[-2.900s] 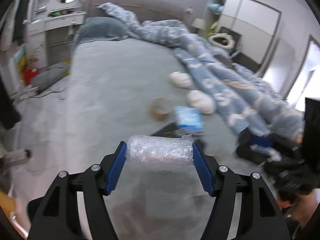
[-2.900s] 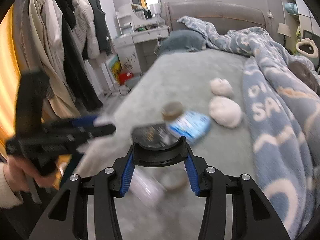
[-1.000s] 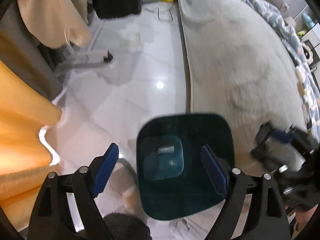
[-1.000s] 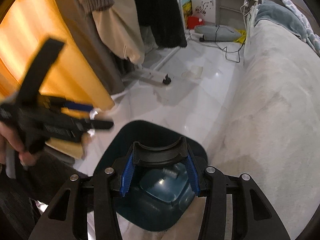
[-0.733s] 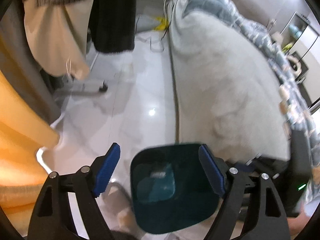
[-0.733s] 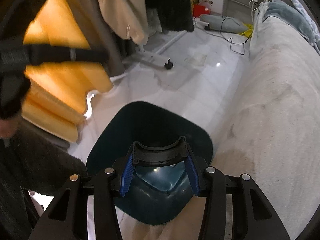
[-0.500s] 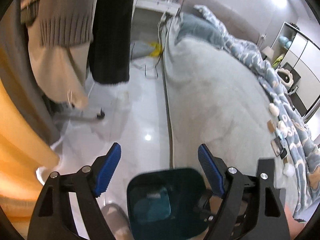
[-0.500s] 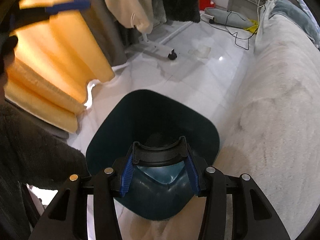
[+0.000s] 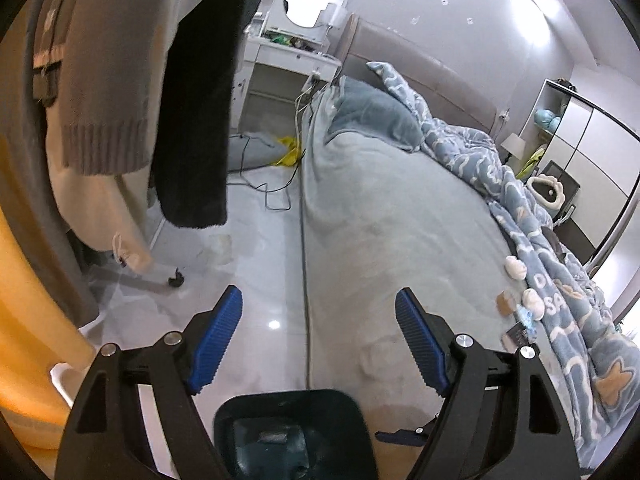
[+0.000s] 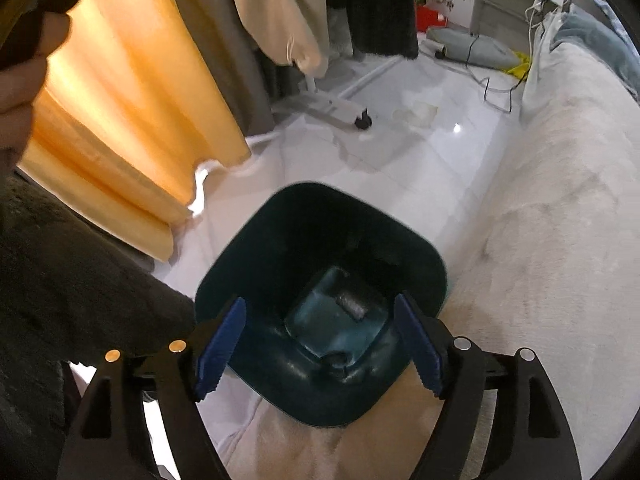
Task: Collect trash
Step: 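Open the left tool to drop the bubble wrap into the bin, then grasp the second bubble-wrap roll with the left tool while the right tool approaches the tape ring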
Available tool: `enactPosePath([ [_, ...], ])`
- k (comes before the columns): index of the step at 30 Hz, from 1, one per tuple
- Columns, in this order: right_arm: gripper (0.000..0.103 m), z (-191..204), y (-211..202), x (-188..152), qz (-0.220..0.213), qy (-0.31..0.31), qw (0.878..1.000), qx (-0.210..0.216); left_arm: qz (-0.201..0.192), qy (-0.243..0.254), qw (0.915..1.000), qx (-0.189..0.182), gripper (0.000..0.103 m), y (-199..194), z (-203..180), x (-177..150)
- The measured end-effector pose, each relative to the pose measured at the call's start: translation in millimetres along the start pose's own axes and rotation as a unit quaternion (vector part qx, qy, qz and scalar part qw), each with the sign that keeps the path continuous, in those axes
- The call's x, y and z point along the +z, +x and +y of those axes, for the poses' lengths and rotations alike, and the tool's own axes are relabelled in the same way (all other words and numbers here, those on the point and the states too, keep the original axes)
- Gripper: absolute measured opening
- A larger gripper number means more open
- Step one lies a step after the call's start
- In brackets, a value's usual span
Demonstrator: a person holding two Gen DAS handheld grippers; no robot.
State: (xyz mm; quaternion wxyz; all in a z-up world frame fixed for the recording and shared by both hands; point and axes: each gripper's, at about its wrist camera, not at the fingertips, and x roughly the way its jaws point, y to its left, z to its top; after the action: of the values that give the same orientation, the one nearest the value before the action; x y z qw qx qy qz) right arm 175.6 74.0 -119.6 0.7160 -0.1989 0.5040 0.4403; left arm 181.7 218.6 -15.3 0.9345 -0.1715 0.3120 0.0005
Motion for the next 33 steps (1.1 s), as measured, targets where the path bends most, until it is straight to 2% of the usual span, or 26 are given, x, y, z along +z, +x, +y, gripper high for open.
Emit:
enactPosePath([
  [6,0.081,-17,-38,-6,-0.060,0.013,0.998,-0.018,-0.001,0.020,0.9997,-0.010,0.081,7,-34,-3],
  [11,0.082,-39,-70,-16,-0.103,0.031,0.992,-0.062,-0.002,0.030,0.9993,-0.024,0.081,13,-62,-7],
  [18,0.083,-71,-100,-40,-0.132,0.064,0.983,-0.114,0.008,0.043,0.9983,-0.038,0.081,25,-94,-14],
  [23,0.086,-100,-129,-63,-0.161,0.094,0.969,-0.160,0.016,0.060,0.9966,-0.055,0.083,31,-121,-20],
  [33,0.087,-162,-175,-111,-0.184,0.168,0.947,-0.202,0.040,0.095,0.9906,-0.090,0.088,43,-177,-45],
])
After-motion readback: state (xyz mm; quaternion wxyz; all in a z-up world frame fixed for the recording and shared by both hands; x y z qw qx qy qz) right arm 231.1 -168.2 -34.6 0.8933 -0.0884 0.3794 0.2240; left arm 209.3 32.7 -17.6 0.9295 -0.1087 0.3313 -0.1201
